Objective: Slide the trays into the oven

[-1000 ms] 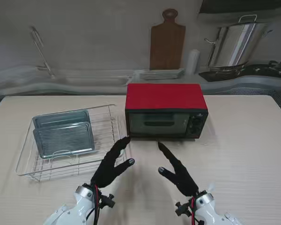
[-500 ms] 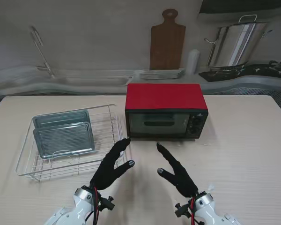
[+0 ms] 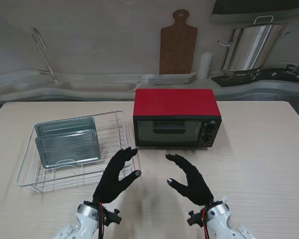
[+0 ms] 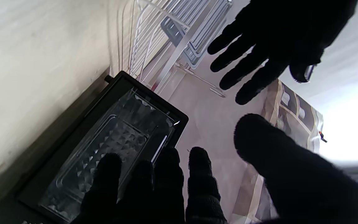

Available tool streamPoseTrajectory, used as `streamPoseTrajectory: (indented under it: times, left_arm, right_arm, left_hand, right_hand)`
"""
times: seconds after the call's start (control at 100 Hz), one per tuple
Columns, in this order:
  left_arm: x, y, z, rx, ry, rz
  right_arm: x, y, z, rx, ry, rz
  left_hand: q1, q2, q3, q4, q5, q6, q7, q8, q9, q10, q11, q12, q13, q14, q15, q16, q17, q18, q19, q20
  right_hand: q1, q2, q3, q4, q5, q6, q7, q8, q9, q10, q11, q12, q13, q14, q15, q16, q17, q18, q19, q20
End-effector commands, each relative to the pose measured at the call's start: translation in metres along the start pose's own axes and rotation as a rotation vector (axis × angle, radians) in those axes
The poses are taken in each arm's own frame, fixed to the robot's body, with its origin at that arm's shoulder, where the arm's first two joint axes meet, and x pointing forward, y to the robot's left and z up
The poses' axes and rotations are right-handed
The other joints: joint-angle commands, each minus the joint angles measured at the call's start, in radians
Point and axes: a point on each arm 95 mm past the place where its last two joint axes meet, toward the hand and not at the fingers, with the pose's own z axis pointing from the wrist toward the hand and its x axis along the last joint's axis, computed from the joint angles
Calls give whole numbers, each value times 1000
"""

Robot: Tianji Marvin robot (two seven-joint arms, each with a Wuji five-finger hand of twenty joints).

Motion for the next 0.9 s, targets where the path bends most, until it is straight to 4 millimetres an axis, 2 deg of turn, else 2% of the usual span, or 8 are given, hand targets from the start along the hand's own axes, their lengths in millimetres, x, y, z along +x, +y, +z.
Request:
streamPoseTrajectory:
  times: [0.0, 0.03, 0.05, 0.08, 0.13, 0.38, 0.51, 0.89]
  left_arm:
    - [5, 3, -3, 4, -8, -6]
    - [6, 3, -4, 15, -8, 10]
    - [6, 3, -5, 23, -9, 19]
    - [7, 2, -6, 33, -11, 31]
    - [7, 2, -7, 46, -14, 47]
    - [9, -1, -12, 61, -33, 68]
    - [10, -1, -13, 60, -34, 68]
    - [11, -2, -15, 62, -28, 70]
  right_arm:
    - [13, 3, 9, -4, 30, -4]
    - [16, 5, 12, -10, 35, -43]
    - [18, 7, 14, -14, 37, -69]
    - [20, 10, 18, -19, 41, -106]
    - [24, 15, 24, -29, 49, -170]
    - [41, 29, 61, -93, 71, -471]
    - [45, 33, 77, -121, 51, -611]
    - [41, 29, 102, -77, -58, -847]
  left_hand:
    - [-6, -17, 29, 5, 5, 5, 18, 22, 16, 7, 1, 23, 15, 12, 12, 28, -6, 12, 30, 27]
    - [-7, -18, 32, 5, 4, 6, 30, 29, 22, 9, 1, 39, 21, 16, 17, 45, -4, 18, 37, 42]
    - [-7, -19, 33, 5, 5, 7, 33, 31, 26, 10, 1, 43, 25, 20, 19, 50, -2, 23, 39, 46]
    - [-6, -20, 35, 6, 9, 10, 36, 32, 30, 13, 2, 46, 29, 24, 21, 53, 1, 28, 40, 49]
    - [-5, -22, 37, 6, 11, 11, 37, 33, 34, 15, 2, 48, 30, 26, 22, 56, 1, 29, 41, 52]
    - [-6, -21, 38, 5, 11, 15, 32, 34, 34, 17, -13, 51, 25, 23, 14, 59, -6, 22, 36, 57]
    - [-4, -22, 35, 6, 14, 18, 27, 33, 33, 20, -18, 51, 24, 25, 9, 59, -9, 21, 32, 58]
    - [-2, -22, 30, 7, 16, 22, 13, 32, 31, 19, -25, 53, 22, 20, 3, 58, -11, 16, 25, 57]
  right_hand:
    - [23, -30, 44, -14, 29, 15, 20, 25, -74, 34, 163, 100, 21, 12, 44, 31, 15, -1, 48, 30]
    - [27, -36, 54, -13, 51, 24, 29, 35, -141, 43, 326, 175, 29, 24, 69, 45, 26, 12, 69, 43]
    - [28, -37, 57, -13, 61, 28, 32, 40, -165, 47, 392, 199, 33, 29, 81, 51, 32, 19, 79, 50]
    - [27, -36, 56, -13, 74, 31, 34, 45, -179, 52, 444, 214, 37, 35, 96, 59, 37, 24, 87, 56]
    - [22, -33, 51, -13, 89, 38, 36, 49, -176, 60, 474, 222, 45, 44, 117, 70, 45, 30, 97, 62]
    - [-2, -4, 16, -8, 119, 60, 20, 61, -174, 90, 550, 245, 49, 81, 208, 118, 60, 45, 126, 80]
    - [-19, 8, 8, -6, 122, 66, 15, 62, -169, 96, 559, 247, 53, 88, 219, 123, 58, 50, 125, 81]
    - [-39, 72, -74, 33, 129, 79, -49, 60, -155, 109, 524, 229, 64, 97, 195, 110, 71, 77, 124, 82]
